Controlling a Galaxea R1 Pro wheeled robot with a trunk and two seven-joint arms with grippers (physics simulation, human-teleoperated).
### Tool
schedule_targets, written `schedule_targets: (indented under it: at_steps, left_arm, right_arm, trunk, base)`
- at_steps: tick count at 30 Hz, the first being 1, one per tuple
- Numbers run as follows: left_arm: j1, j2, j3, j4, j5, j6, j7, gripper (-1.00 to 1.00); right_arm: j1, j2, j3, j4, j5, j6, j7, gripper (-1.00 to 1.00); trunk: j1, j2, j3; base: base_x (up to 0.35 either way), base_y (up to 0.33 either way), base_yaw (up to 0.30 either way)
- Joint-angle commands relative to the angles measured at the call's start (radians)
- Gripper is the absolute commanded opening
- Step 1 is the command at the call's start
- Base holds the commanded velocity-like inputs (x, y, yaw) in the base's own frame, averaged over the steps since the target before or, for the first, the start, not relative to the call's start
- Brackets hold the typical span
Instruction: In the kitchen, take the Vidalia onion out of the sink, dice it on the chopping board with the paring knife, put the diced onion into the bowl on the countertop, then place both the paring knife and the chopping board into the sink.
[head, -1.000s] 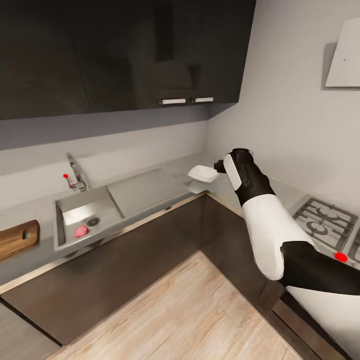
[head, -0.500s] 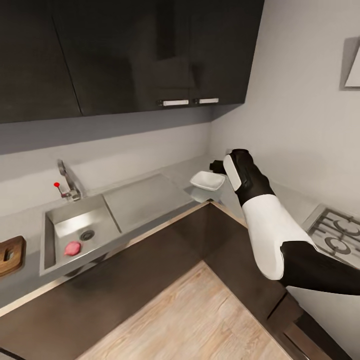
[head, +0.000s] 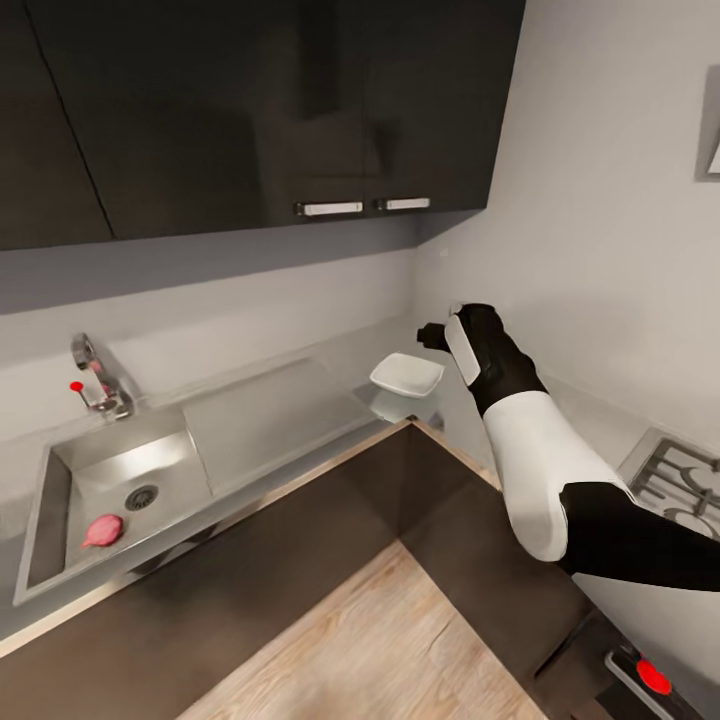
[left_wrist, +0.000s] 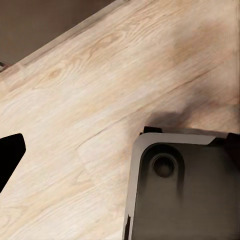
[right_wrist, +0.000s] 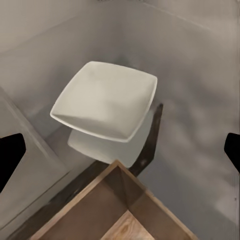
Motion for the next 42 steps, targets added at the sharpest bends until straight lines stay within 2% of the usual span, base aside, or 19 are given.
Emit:
schedule_targets:
  at_steps: [1,10,13,18,22,27,37,39,42]
  left_arm:
    - [0.0,0.0,0.0,0.0,0.002,-0.003,0.001,1.0]
    - [0.0,0.0,0.0,0.0,0.002,-0.003,0.001,1.0]
    - [0.0,0.0,0.0,0.0,0.002,-0.003,0.001,1.0]
    - [0.0,0.0,0.0,0.0,0.002,-0.003,0.001,1.0]
    - [0.0,0.0,0.0,0.003,0.002,-0.003,0.001,1.0]
    - [0.0,0.0,0.0,0.008,0.002,-0.003,0.001,1.0]
    - [0.0,-0.001,0.0,0.009,0.002,-0.003,0.001,1.0]
    - [0.0,-0.001,0.0,0.009,0.002,-0.003,0.0,1.0]
    - [0.0,-0.002,0.0,0.009,0.002,-0.003,0.0,1.0]
  right_arm:
    - [-0.001,0.001,-0.002,0.0,-0.01,0.001,-0.008,1.0]
    - [0.001,0.001,-0.003,0.014,-0.011,-0.005,-0.004,1.0]
    - [0.001,0.0,-0.005,0.041,-0.011,-0.021,0.023,1.0]
    - [0.002,-0.032,-0.006,0.11,-0.01,-0.069,0.118,1.0]
    - [0.004,-0.054,-0.006,0.146,-0.01,-0.093,0.158,1.0]
    - [0.005,-0.064,-0.006,0.153,-0.009,-0.099,0.198,1.0]
    - [0.021,-0.078,-0.006,0.162,-0.01,-0.099,0.207,1.0]
    - [0.024,-0.079,-0.006,0.167,-0.016,-0.099,0.207,1.0]
    - [0.026,-0.083,-0.012,0.19,-0.066,-0.101,0.207,1.0]
  trunk:
    - [0.001,-0.002,-0.002]
    - [0.001,-0.002,-0.002]
    - [0.001,-0.002,-0.002]
    - [0.001,-0.002,-0.002]
    - [0.001,-0.002,-0.002]
    - [0.001,-0.002,-0.002]
    - [0.001,-0.002,-0.002]
    - [0.001,-0.002,-0.002]
    - [0.001,-0.002,-0.002]
  base:
    - [0.207,-0.194,0.0]
    - [0.148,-0.141,0.0]
    - [0.019,-0.019,0.0]
    - [0.004,-0.004,0.0]
    - [0.0,0.0,0.0]
    - [0.0,0.0,0.0]
    - [0.039,-0.036,0.0]
    - [0.089,-0.084,0.0]
    - [0.027,-0.025,0.0]
